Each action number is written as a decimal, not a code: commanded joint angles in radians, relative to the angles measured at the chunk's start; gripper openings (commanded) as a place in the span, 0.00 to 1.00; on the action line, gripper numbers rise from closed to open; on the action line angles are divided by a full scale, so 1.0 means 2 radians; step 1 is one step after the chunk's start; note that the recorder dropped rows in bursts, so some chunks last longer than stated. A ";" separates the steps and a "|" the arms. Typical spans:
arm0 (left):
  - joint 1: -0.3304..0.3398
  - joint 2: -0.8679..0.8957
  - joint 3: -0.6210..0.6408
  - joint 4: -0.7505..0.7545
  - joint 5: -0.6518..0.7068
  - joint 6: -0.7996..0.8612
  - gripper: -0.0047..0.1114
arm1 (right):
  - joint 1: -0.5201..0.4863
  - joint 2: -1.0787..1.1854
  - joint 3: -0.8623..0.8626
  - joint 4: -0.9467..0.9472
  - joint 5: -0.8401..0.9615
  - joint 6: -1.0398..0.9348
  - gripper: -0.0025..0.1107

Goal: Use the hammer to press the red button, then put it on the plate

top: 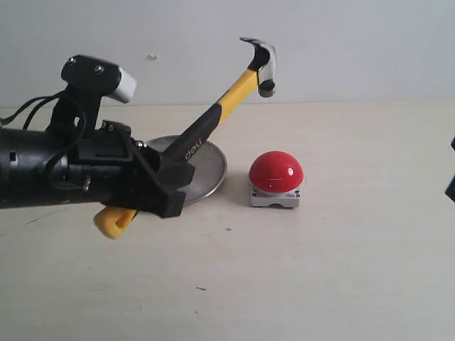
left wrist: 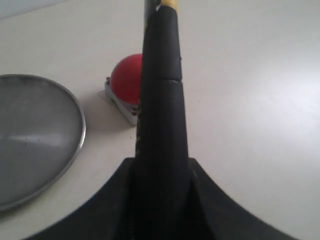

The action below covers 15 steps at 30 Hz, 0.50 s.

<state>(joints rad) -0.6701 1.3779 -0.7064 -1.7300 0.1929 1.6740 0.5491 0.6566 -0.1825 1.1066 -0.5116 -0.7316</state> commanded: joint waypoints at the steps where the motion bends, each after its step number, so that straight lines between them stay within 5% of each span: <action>1: -0.021 -0.017 0.028 -0.007 0.015 0.017 0.04 | -0.001 -0.044 0.033 -0.011 0.006 -0.005 0.02; 10: -0.045 -0.016 0.033 -0.007 0.002 0.023 0.04 | -0.001 -0.123 0.065 -0.081 0.052 -0.004 0.02; 15: -0.045 -0.013 0.033 -0.007 0.000 0.023 0.04 | -0.001 -0.202 0.071 -0.090 -0.026 -0.099 0.02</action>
<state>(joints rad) -0.7576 1.3646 -0.6313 -1.7277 0.1798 1.7163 0.5491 0.3102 -0.0528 0.9327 -0.4786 -0.8295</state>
